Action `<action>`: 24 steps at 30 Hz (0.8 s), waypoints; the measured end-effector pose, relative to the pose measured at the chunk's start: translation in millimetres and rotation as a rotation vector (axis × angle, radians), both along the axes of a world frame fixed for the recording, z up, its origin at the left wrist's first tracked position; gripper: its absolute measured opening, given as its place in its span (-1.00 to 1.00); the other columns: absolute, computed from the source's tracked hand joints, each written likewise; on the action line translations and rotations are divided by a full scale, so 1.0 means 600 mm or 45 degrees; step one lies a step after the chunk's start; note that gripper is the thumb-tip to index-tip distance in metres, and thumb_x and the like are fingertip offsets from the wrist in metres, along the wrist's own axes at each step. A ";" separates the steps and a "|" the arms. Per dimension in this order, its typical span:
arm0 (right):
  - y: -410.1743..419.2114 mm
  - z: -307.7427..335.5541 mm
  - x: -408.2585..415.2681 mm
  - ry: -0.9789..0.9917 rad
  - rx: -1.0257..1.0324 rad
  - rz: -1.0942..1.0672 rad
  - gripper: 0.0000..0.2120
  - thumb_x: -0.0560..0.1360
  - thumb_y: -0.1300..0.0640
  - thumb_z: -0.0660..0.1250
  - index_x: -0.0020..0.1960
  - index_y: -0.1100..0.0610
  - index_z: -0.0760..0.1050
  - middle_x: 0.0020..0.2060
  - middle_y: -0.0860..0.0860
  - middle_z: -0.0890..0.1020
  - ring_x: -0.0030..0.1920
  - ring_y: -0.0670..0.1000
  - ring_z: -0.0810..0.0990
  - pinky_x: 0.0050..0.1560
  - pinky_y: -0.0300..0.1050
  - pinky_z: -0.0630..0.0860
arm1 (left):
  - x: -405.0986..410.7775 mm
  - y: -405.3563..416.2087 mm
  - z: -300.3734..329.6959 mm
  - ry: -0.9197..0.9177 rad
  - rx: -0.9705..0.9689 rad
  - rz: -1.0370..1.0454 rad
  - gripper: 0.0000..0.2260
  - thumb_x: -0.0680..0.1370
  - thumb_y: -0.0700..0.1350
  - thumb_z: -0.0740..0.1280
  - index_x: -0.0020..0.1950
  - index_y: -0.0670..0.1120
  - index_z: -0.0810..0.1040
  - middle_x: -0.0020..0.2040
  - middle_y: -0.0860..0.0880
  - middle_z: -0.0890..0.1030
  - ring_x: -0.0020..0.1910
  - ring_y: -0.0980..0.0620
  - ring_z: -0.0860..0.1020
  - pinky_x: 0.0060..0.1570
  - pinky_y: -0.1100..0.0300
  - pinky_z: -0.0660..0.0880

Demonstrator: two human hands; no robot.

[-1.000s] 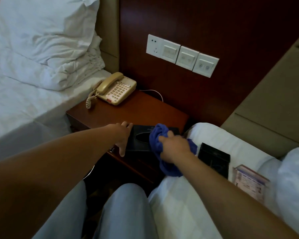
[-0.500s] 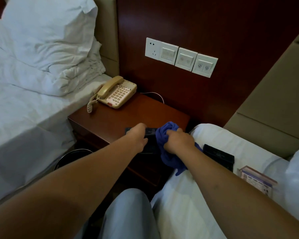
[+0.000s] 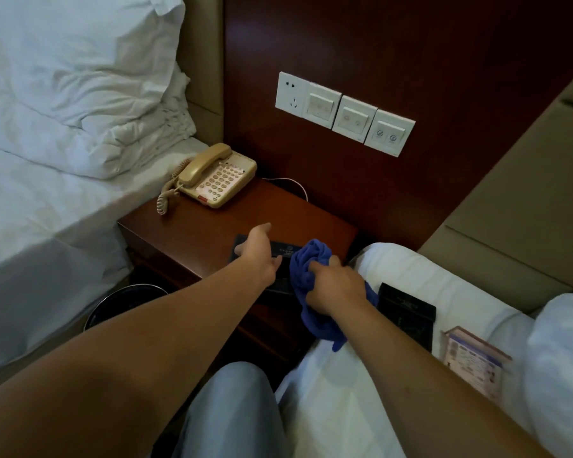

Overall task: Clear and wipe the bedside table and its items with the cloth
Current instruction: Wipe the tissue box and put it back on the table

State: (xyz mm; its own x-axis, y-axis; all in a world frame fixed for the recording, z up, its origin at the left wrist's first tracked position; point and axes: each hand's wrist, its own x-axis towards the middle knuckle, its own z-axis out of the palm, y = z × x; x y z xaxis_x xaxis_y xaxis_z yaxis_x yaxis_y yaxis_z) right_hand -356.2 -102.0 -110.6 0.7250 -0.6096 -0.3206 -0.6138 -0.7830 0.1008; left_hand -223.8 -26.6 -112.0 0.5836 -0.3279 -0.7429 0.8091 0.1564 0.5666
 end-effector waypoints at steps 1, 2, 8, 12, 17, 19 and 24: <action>0.007 0.000 -0.013 -0.007 0.015 0.011 -0.54 0.53 -0.06 0.32 0.39 -0.08 0.31 0.25 0.12 0.34 0.08 0.24 0.51 -0.06 0.07 0.46 | -0.006 0.009 0.004 -0.022 -0.002 -0.022 -0.29 0.57 0.04 0.44 0.63 0.05 0.17 0.49 -0.19 0.33 0.20 -0.18 0.50 0.12 0.00 0.61; 0.013 -0.001 -0.027 -0.018 0.038 0.023 -0.55 0.53 -0.04 0.31 0.38 -0.08 0.30 0.26 0.13 0.33 0.07 0.24 0.51 -0.09 0.06 0.43 | -0.014 0.017 0.008 -0.042 -0.008 -0.033 -0.30 0.58 0.04 0.44 0.63 0.05 0.18 0.43 -0.21 0.37 0.10 -0.15 0.53 0.08 0.02 0.62; 0.030 0.020 -0.111 -0.092 0.161 0.018 -0.65 0.56 0.03 0.22 0.33 -0.10 0.31 0.29 0.11 0.34 -0.02 0.21 0.55 -0.07 0.07 0.50 | -0.078 0.045 0.070 -0.177 -0.113 -0.138 -0.24 0.55 -0.04 0.51 0.60 0.01 0.11 0.38 -0.24 0.45 0.26 -0.20 0.57 0.28 -0.09 0.57; 0.024 0.082 -0.139 -0.137 0.179 -0.095 -0.65 0.56 0.02 0.22 0.34 -0.07 0.33 0.27 0.14 0.40 0.09 0.24 0.56 0.12 0.16 0.53 | -0.114 0.045 0.128 -0.399 -0.154 -0.204 -0.09 0.46 -0.12 0.60 0.58 0.04 0.04 0.49 -0.20 0.32 0.38 -0.24 0.44 0.23 -0.19 0.59; 0.009 0.173 -0.173 -0.310 0.097 -0.167 -0.79 0.47 0.07 0.19 0.09 -0.10 0.33 0.14 0.10 0.43 0.02 0.23 0.55 0.03 0.13 0.55 | -0.142 0.056 0.165 -0.521 -0.168 -0.400 -0.47 0.67 -0.18 0.34 0.53 -0.02 0.13 0.48 -0.17 0.33 0.39 -0.23 0.43 0.40 -0.19 0.45; 0.002 0.211 -0.174 -0.397 0.057 -0.177 -0.86 0.42 0.07 0.15 -0.04 -0.11 0.29 0.08 0.09 0.44 -0.02 0.21 0.53 0.00 0.17 0.56 | -0.143 0.064 0.150 -0.812 0.011 -0.573 -0.45 0.56 -0.20 0.47 0.35 -0.01 0.17 0.31 -0.15 0.46 0.17 -0.12 0.54 0.23 -0.19 0.58; 0.002 0.283 -0.145 -0.456 -0.081 -0.123 -0.88 0.49 0.06 0.17 -0.10 -0.15 0.26 0.03 0.04 0.39 -0.17 0.15 0.52 -0.09 0.10 0.57 | -0.141 0.078 0.115 -1.283 0.224 -1.058 -0.43 0.50 -0.18 0.54 0.25 -0.03 0.17 0.08 -0.01 0.49 -0.03 0.01 0.54 -0.15 0.01 0.59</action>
State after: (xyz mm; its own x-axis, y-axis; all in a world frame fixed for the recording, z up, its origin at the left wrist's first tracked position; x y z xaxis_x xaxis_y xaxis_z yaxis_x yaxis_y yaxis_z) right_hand -443.0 -100.9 59.5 0.7223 -0.6914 -0.0164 -0.6899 -0.7187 -0.0867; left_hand -308.4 20.1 -43.1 0.5754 -0.7993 -0.1730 -0.1587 -0.3166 0.9352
